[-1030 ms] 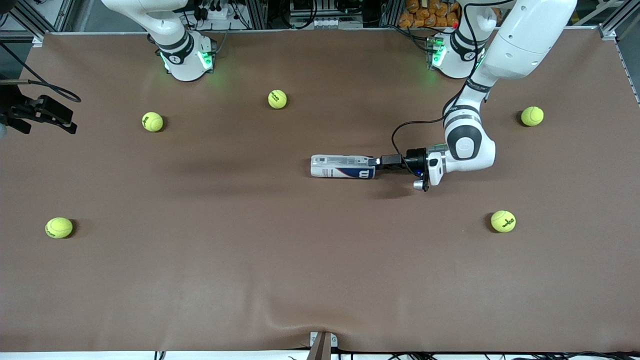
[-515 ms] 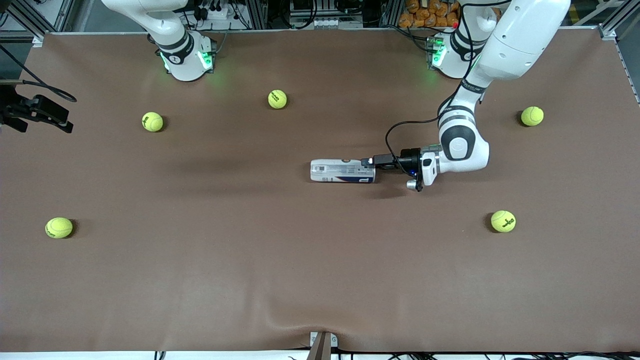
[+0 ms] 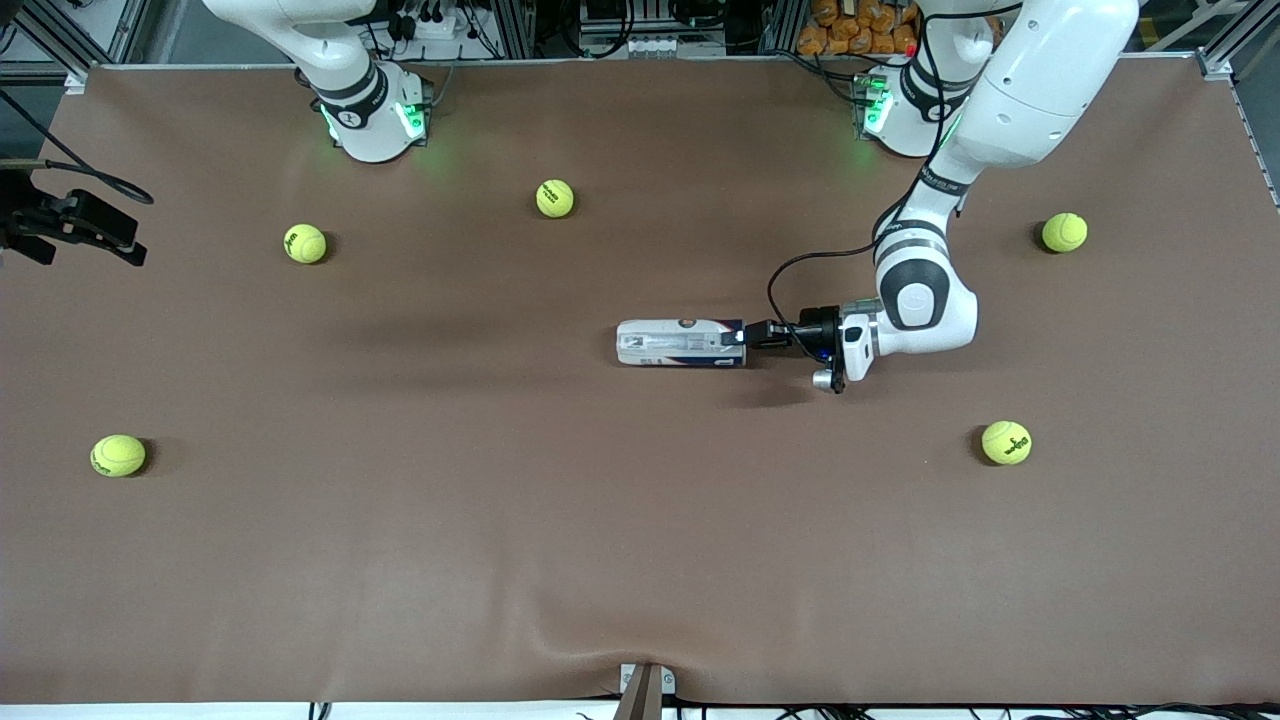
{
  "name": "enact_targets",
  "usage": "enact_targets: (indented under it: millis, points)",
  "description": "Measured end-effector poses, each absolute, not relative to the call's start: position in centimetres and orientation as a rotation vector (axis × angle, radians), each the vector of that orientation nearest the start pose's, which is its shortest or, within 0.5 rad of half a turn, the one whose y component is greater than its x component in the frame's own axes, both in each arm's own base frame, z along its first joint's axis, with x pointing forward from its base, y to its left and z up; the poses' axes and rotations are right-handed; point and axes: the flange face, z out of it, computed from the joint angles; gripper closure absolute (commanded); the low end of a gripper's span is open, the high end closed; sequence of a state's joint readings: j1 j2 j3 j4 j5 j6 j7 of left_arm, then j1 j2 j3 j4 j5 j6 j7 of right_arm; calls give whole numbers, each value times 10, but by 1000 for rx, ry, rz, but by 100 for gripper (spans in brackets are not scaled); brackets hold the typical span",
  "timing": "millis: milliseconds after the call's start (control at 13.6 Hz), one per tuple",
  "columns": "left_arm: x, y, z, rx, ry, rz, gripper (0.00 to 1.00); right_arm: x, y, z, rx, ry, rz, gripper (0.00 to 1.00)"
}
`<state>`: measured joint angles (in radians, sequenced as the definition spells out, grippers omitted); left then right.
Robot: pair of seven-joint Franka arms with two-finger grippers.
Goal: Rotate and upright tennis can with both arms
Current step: 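Grasp the can's end with the left gripper, then lift and rotate the can upright with the left gripper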
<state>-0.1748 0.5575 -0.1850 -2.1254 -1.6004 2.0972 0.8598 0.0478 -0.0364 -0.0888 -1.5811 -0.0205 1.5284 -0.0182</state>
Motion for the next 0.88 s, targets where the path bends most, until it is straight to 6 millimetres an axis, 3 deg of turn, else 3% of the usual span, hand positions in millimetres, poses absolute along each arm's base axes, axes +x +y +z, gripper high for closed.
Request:
enact_targets:
  millis: [221, 368, 589, 883]
  points:
    - [500, -253, 157, 1918, 145, -189, 100, 538, -25, 636, -3158, 37, 27, 0]
    - [506, -272, 172, 1909, 163, -218, 100, 538, -25, 636, -3158, 37, 27, 0]
    - [516, -301, 216, 1944, 205, -283, 100, 538, -25, 636, -3157, 36, 27, 0]
    - [530, -321, 275, 2062, 263, -314, 100, 538, -24, 636, -3157, 34, 27, 0]
